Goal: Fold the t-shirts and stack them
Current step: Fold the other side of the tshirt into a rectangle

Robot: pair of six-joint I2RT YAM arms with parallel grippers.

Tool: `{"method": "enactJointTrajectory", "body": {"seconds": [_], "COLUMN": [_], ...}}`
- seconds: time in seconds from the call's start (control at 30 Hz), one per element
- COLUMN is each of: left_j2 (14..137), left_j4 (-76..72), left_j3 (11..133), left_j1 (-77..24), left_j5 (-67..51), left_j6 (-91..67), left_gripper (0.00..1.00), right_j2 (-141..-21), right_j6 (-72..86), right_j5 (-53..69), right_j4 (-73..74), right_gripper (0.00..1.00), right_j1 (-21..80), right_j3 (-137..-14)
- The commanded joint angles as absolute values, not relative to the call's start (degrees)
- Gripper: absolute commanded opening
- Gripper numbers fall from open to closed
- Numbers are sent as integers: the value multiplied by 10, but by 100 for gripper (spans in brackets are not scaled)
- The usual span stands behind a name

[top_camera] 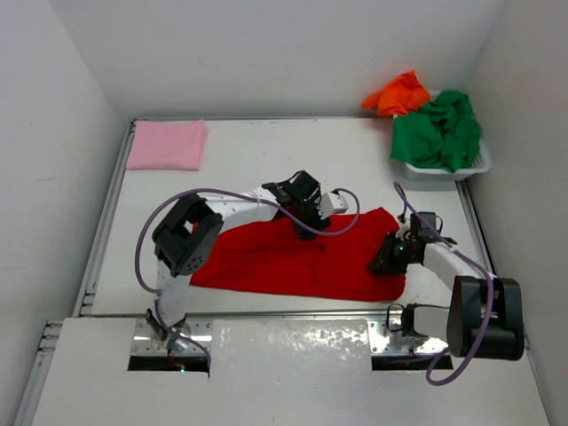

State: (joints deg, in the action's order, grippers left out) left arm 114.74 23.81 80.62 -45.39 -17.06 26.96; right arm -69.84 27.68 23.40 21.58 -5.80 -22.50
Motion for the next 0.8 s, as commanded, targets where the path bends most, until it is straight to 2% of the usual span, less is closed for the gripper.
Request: {"method": "enactJointTrajectory", "body": {"seconds": [0.0,0.13,0.17,0.43,0.67,0.77], "left_j2": [1148,1150,1150,1152,1162,1156], "left_j4": [218,213,212,196,197,196], "left_j3": [802,790,787,754,752,750], "left_j1": [-456,-456,-457,-456,-456,-456], "left_j5": [-169,-161,-157,-125,-118,-124], "left_j6": [277,283,285,303,307,308], "left_gripper": [46,46,46,46,46,46], "right_j2": [-699,-693,-691,-640,-636,-638], "right_j6": [279,275,272,240,228,225], "right_j5": [248,241,236,146,141,189], "right_j4": [200,212,220,315,324,312], "right_gripper": [26,3,0,0,0,0], "right_j1": [-54,-54,-54,-55,-58,-58], "right_j3": [-222,-228,-231,-253,-252,-256]}}
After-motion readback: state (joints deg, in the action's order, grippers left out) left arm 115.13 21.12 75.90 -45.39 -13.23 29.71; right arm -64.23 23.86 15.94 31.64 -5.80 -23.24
